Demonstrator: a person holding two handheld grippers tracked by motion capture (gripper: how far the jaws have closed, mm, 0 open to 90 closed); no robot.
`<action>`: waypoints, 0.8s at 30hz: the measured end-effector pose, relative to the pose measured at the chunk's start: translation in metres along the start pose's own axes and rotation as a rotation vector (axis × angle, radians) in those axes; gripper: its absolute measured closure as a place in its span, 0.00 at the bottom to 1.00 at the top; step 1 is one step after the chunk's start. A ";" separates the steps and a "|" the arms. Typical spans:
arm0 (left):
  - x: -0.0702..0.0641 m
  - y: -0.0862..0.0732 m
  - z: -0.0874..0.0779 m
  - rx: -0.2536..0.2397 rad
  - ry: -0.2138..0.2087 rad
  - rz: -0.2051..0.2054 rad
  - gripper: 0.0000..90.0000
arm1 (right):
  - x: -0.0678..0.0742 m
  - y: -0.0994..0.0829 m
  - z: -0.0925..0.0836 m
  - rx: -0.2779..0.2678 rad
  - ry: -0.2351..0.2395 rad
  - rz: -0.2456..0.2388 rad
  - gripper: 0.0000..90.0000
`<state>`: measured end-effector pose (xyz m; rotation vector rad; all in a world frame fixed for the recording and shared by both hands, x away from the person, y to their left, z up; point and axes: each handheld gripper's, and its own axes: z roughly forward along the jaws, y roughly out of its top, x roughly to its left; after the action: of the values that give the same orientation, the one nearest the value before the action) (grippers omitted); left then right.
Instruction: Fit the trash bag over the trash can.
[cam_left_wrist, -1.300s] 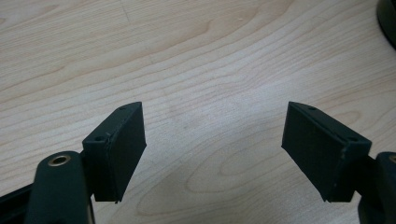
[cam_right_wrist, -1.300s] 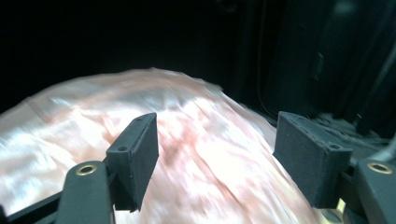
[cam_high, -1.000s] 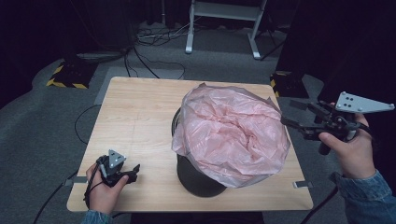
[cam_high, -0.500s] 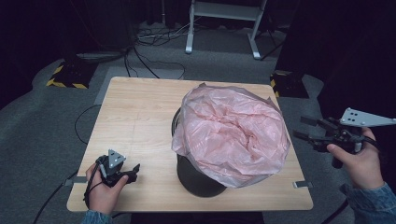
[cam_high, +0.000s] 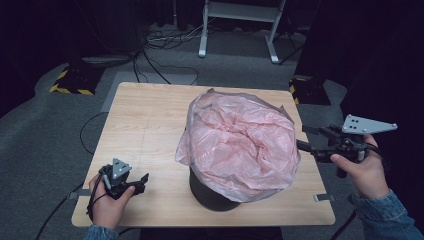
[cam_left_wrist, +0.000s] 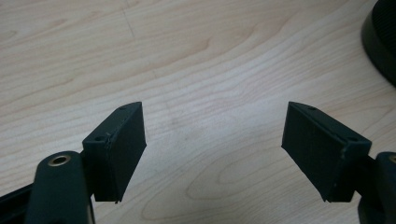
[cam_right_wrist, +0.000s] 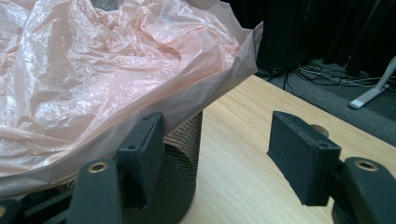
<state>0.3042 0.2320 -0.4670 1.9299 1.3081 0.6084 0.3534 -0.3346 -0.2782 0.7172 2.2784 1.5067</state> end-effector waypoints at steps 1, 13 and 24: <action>0.000 0.002 -0.002 -0.005 -0.002 0.000 0.24 | 0.000 -0.001 0.000 0.001 -0.001 0.002 0.40; 0.001 0.023 -0.017 -0.044 -0.073 0.068 0.26 | -0.010 -0.010 -0.015 0.009 -0.048 0.022 0.39; 0.006 0.043 -0.030 -0.140 -0.198 0.096 0.29 | -0.013 -0.013 -0.016 0.014 -0.047 0.025 0.38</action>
<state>0.3106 0.2369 -0.4154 1.8929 1.0276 0.5265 0.3526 -0.3580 -0.2843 0.7797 2.2552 1.4703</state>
